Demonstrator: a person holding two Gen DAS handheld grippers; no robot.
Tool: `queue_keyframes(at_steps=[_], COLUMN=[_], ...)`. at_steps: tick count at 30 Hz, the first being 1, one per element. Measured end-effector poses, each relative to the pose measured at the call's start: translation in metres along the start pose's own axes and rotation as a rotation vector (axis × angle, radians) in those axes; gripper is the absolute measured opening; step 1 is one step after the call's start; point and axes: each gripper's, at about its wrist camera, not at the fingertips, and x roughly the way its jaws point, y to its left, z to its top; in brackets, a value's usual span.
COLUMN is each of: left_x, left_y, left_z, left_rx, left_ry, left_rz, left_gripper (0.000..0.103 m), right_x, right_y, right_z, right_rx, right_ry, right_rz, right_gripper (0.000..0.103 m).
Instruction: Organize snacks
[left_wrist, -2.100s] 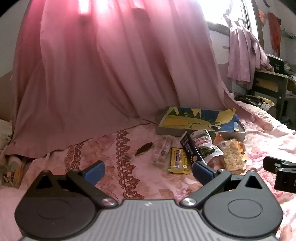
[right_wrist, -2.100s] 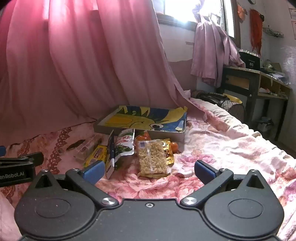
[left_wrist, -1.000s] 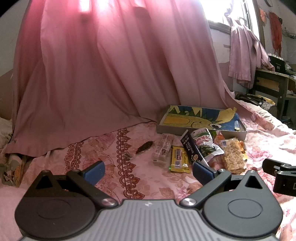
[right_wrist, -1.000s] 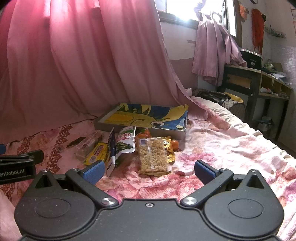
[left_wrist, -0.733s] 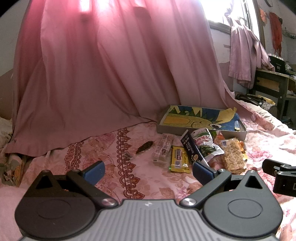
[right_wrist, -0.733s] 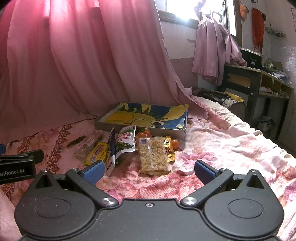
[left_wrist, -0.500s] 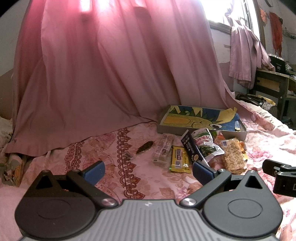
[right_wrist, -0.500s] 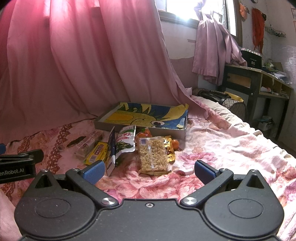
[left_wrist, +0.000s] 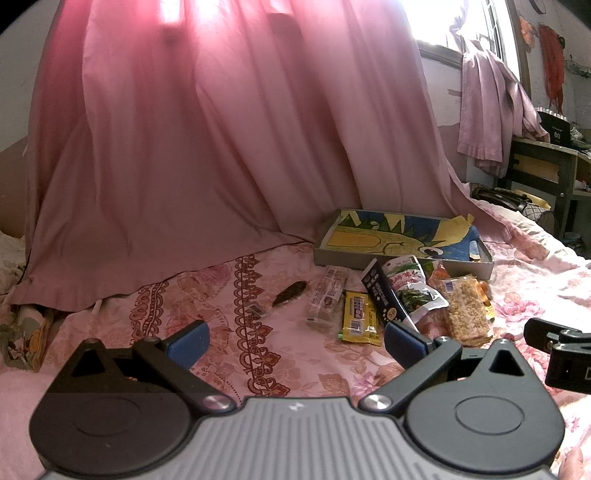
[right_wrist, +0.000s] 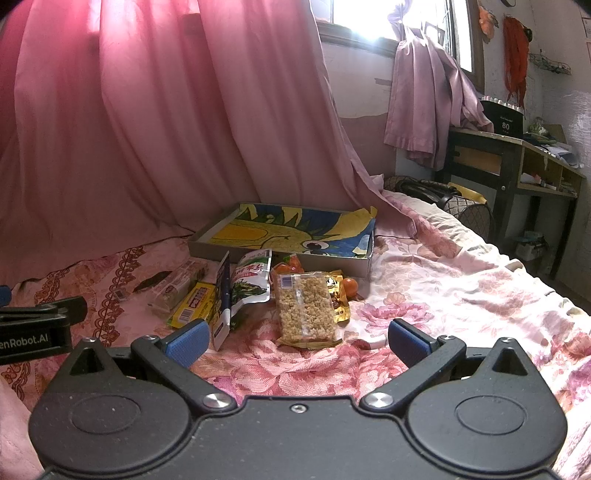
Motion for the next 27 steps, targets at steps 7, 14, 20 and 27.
queue_keyframes(at_steps=[7, 14, 20, 27], left_x=[0.006, 0.012, 0.019, 0.034], left_y=[0.005, 0.003, 0.003, 0.004], left_z=[-0.006, -0.001, 0.001, 0.005], left_rx=[0.018, 0.021, 0.017, 0.012], left_ry=[0.016, 0.074, 0.118, 0.198], left_rz=[0.013, 0.018, 0.011, -0.004], left_gripper=[0.103, 0.103, 0.103, 0.103], right_x=[0.000, 0.005, 0.009, 0.018], right_y=[0.000, 0.002, -0.001, -0.003], right_z=[-0.001, -0.003, -0.003, -0.001], right_rx=[0.003, 0.011, 0.028, 0.042], right_ry=[0.009, 0.041, 0.079, 0.132], right_rz=[0.004, 0.004, 0.014, 0.019], right_gripper=[0.103, 0.103, 0.102, 0.103])
